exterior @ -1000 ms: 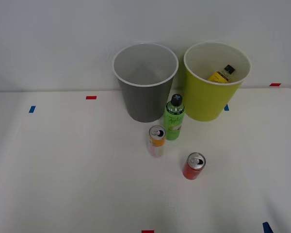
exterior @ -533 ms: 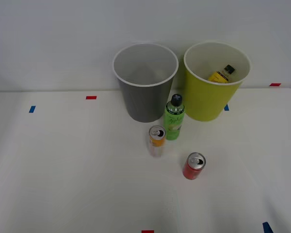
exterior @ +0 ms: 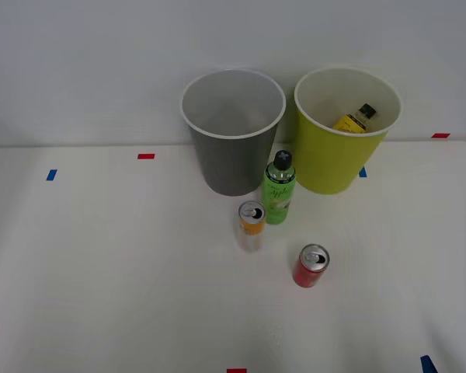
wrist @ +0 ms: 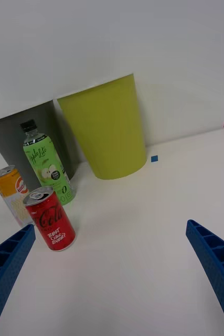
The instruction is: Put cans in the gray bin, plastic bottles in the light green bin
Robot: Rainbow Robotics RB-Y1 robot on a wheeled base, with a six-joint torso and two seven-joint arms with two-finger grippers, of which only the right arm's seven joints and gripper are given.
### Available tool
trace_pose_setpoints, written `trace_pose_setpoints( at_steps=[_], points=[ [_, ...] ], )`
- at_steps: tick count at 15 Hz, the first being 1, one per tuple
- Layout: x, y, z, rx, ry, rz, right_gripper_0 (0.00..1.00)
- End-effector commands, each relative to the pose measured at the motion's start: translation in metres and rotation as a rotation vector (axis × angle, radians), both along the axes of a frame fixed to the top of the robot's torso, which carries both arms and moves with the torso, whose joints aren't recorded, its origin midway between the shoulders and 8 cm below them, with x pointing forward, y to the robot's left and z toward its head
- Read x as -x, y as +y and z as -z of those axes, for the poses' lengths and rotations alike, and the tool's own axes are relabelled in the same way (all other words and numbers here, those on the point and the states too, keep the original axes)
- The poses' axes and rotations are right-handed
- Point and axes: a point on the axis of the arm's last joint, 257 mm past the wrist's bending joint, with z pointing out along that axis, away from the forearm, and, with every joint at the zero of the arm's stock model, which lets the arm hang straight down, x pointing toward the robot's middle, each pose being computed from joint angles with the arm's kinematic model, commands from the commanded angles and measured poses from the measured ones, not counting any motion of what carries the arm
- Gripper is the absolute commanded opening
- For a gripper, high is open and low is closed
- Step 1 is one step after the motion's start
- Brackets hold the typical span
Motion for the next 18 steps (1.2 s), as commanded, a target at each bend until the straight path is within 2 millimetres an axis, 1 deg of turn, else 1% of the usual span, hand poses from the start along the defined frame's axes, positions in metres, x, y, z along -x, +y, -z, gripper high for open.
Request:
trace_pose_setpoints(
  at_steps=[1,18],
  points=[
    [0.0,0.0,0.0,0.0,0.0,0.0,1.0],
    [0.0,0.0,0.0,0.0,0.0,0.0,1.0]
  ],
)
